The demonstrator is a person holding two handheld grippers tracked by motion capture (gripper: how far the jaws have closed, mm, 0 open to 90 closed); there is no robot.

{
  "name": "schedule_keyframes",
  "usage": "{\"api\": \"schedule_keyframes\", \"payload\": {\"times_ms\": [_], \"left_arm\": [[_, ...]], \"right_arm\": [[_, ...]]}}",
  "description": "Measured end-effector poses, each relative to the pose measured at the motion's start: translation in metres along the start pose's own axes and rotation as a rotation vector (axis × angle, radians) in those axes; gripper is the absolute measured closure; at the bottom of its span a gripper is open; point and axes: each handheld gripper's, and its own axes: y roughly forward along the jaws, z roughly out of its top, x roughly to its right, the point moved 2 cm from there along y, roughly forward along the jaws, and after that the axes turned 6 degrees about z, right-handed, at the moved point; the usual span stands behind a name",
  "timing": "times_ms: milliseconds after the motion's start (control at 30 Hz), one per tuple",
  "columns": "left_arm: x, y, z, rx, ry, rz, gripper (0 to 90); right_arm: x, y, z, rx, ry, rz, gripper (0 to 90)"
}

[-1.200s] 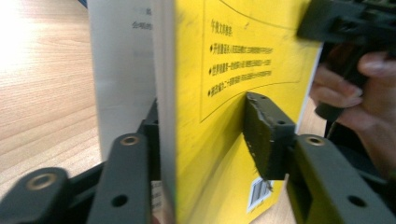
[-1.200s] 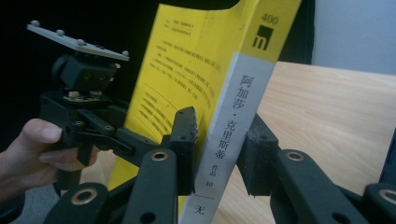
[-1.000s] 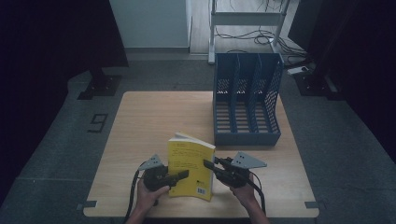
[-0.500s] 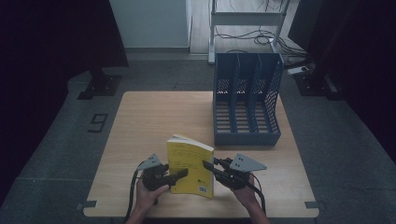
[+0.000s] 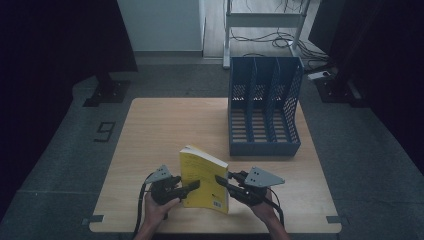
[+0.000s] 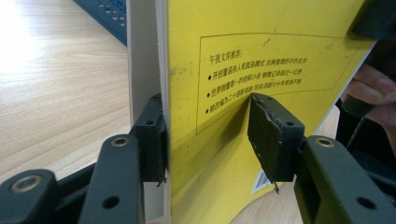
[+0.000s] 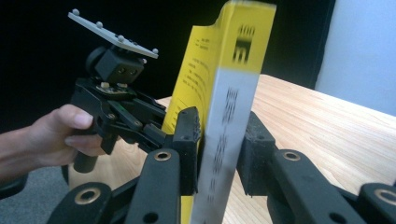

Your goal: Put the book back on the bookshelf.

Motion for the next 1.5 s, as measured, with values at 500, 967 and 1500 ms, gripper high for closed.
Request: {"api": "schedule_keyframes", "payload": {"times_ms": [500,967,1500], "left_arm": [[0.01,0.001,0.002,-0.009,0.046,0.006,51.3],[0.021,0.003,0.003,-0.019,0.094,0.01,52.3],[0.022,0.004,0.003,-0.022,0.094,-0.014,49.8]], "right_arm": [[-0.004,0.001,0.004,-0.004,0.003,0.002,69.2],[-0.007,0.001,0.007,-0.021,-0.007,0.005,67.1],[-0.009,0.004,0.009,-0.061,-0.016,-0.01,74.1]]}}
